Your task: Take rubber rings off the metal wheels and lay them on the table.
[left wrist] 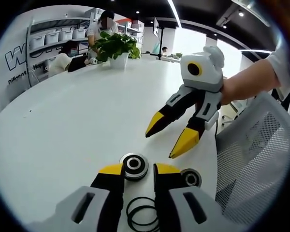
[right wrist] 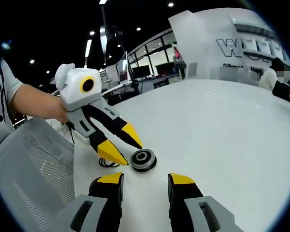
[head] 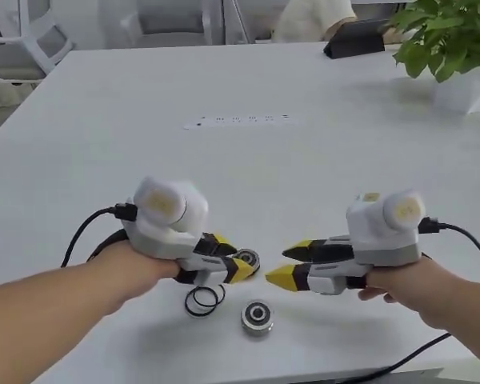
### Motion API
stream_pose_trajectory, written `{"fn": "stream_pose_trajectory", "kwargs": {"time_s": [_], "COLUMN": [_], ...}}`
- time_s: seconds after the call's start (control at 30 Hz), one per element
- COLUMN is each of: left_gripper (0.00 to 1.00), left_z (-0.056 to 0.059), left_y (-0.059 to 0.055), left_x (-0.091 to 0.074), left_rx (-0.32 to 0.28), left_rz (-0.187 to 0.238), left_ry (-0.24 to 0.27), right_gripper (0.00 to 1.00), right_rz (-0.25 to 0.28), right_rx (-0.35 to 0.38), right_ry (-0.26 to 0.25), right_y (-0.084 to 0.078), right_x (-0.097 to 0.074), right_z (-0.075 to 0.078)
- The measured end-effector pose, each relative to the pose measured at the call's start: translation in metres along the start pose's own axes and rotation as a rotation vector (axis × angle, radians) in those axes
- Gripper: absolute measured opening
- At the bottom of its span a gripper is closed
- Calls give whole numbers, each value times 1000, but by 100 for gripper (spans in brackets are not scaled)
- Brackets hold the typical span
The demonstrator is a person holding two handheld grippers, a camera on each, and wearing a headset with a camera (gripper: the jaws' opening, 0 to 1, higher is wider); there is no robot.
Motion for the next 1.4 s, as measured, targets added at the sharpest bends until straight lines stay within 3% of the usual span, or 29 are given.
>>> {"fn": "stream_pose_trajectory", "kwargs": {"time_s": [0.67, 1.2, 1.4], "left_gripper": [8, 7, 7], "left_z": [-6, -3, -3], "left_y": [-1, -1, -1], "left_x": [7, 7, 7], "left_rx": [54, 79, 84], "left_rz": [-13, -19, -18], "left_ry": [41, 55, 59], "right_gripper": [34, 31, 30], "right_rz": [0, -50, -54], "right_rx": [-2, -58, -72], "right_ry": [3, 51, 40], "right_y": [0, -6, -6], "right_x": [3, 31, 36], "right_z": [1, -7, -2]}}
Point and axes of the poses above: the centre of the closed fingertips' face, and the gripper's own axes: x roughly forward along the fingers, z roughly to its right, y roughly out of its top, the point moved 5 cm from there along -x, roughly backward along the fingers, and after that the axes turned 13 degrees about z, right-handed, at the moved point
